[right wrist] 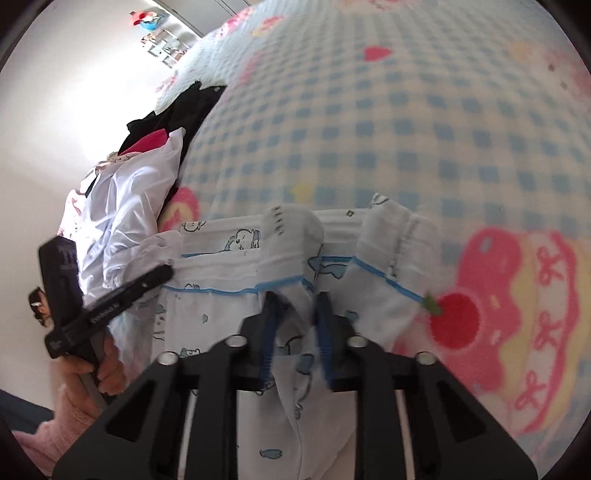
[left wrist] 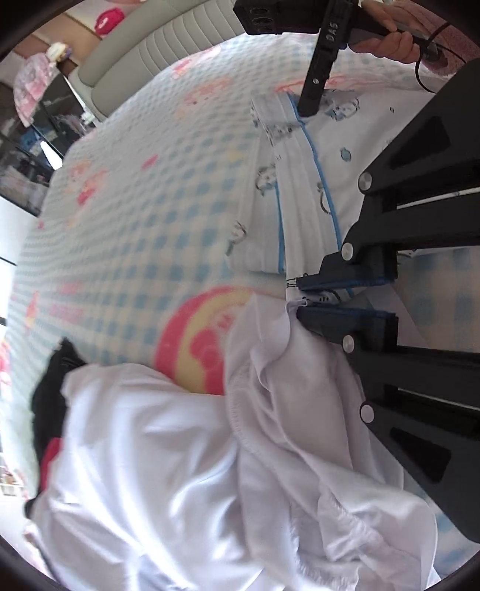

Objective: Fold clothes
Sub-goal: 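Pinch the waistband with the left tool while the right tool pinches beside it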

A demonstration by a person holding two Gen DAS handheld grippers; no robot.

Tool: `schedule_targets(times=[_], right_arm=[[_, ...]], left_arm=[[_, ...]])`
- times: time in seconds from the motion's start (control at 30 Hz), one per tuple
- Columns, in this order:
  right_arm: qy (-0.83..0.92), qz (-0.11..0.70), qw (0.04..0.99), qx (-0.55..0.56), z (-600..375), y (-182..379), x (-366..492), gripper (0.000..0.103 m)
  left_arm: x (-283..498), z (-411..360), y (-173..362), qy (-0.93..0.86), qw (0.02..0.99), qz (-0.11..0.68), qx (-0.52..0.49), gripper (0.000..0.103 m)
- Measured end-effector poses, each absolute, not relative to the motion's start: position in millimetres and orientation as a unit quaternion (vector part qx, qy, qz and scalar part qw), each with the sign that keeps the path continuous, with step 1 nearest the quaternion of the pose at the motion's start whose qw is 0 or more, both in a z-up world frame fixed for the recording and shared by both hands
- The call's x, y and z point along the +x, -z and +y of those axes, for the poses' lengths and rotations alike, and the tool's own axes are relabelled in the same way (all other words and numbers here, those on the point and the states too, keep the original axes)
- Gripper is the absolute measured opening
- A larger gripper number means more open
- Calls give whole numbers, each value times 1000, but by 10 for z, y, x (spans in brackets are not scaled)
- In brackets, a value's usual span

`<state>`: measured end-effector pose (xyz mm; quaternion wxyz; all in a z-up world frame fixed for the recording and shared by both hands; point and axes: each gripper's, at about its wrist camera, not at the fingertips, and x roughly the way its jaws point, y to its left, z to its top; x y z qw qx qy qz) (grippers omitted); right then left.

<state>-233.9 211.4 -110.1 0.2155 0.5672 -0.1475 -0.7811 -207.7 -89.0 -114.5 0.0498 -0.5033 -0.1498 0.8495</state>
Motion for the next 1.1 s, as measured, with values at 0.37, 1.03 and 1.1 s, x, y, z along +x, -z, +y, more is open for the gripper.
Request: schedule_targets(times=[0.37, 1.03, 1.1], right_arm=[[837, -104, 116, 525, 2530, 800, -2271, 3], [809, -109, 171, 552, 2315, 1011, -2439, 8], [816, -117, 165, 541, 2400, 965, -2387, 6]], left_arm=[[-2270, -725, 789, -859, 98, -133, -484, 6], [-2265, -728, 1092, -841, 113, -128, -514, 8], [-2281, -740, 1035, -846, 117, -130, -504, 8]])
